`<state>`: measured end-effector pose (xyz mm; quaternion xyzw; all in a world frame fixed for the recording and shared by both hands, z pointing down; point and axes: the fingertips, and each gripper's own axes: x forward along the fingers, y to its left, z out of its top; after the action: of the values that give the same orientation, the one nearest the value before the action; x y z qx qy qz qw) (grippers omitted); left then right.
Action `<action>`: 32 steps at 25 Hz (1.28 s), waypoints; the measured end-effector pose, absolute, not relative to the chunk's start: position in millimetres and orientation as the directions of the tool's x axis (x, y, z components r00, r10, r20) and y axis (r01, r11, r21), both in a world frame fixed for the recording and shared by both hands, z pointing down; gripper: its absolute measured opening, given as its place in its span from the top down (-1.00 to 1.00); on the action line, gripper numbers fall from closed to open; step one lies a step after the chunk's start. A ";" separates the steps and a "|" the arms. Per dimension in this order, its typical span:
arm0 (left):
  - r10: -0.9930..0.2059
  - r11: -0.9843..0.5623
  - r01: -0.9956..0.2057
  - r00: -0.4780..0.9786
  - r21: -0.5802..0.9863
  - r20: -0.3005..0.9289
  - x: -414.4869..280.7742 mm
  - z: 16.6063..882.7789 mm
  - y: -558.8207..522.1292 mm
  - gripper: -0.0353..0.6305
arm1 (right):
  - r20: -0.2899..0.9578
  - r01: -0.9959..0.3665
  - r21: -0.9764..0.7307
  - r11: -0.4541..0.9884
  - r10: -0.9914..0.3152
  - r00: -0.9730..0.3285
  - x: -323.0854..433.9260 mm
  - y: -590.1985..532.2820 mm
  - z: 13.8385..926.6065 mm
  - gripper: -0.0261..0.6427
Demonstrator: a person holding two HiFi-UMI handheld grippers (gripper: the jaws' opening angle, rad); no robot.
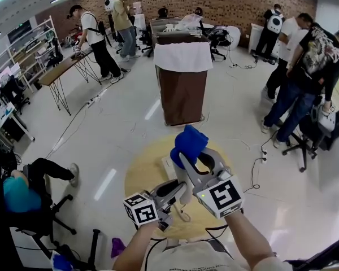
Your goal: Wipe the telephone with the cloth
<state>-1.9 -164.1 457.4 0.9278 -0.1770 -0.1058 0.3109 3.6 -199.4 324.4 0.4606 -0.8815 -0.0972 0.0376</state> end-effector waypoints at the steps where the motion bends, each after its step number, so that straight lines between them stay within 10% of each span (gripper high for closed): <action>1: -0.391 -0.749 -0.264 0.916 0.608 -0.084 -0.3 456.7 -162.4 0.67 | -0.023 -0.803 0.206 0.559 -0.818 -0.575 2.6 -200.8 325.7 0.71; 32: -0.475 -0.737 -0.281 0.862 0.615 -0.176 -30.8 413.0 -188.4 0.67 | 0.014 -0.816 0.147 0.560 -0.826 -0.564 3.9 -166.3 369.3 0.71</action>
<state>-30.8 -188.4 413.0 0.9176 -0.2059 -0.1628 0.2984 3.9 -166.3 369.3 0.4652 -0.8821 -0.0618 0.0405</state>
